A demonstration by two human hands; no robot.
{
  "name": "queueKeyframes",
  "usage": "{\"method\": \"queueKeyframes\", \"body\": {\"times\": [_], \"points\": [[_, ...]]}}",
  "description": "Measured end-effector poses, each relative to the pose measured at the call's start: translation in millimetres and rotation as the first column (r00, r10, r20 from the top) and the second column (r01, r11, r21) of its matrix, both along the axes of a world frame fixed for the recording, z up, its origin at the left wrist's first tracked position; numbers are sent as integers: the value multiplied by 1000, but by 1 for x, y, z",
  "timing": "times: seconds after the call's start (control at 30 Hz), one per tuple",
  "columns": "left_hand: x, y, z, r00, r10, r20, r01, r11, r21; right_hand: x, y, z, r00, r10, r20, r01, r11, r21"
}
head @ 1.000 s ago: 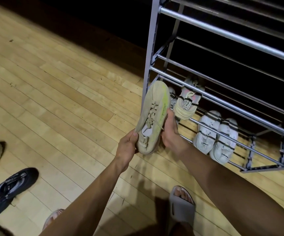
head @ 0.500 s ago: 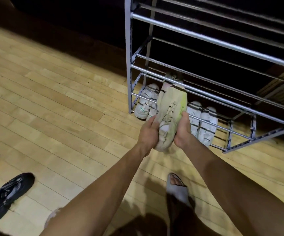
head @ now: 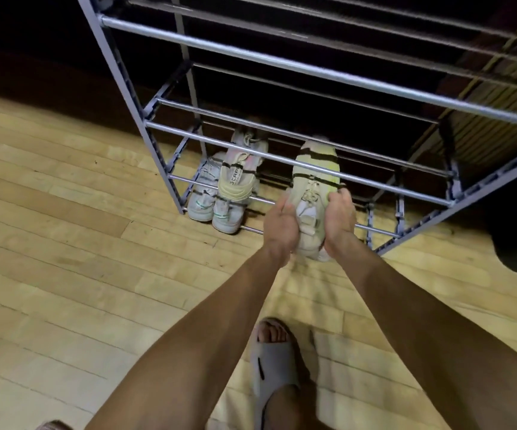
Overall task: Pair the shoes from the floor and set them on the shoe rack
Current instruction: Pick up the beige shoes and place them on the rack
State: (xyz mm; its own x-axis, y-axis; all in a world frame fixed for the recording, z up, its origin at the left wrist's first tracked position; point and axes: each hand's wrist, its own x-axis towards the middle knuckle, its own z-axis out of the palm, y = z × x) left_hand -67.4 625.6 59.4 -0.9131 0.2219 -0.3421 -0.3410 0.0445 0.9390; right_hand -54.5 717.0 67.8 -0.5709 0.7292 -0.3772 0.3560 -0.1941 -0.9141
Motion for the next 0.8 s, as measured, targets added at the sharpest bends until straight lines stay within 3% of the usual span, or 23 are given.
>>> {"method": "queueKeyframes", "body": {"times": [0.17, 0.33, 0.57, 0.67, 0.8], "points": [[-6, 41, -4, 996, -64, 59, 62, 997, 34, -2, 43, -15, 993, -115, -33, 114, 993, -13], [-13, 69, -9, 972, -236, 20, 235, 955, -179, 1, 71, -26, 982, -189, -20, 188, 982, -31], [-24, 103, 1, 963, -250, 104, 268, 931, -248, -12, 102, -30, 969, -224, -102, 216, 973, -86], [-23, 108, 1, 952, -268, 148, 291, 941, -174, -11, 114, -37, 984, -171, -42, 169, 985, -47], [-17, 112, -13, 936, -274, 221, 306, 943, -128, -6, 126, -48, 989, -140, 56, 147, 980, -135]]}}
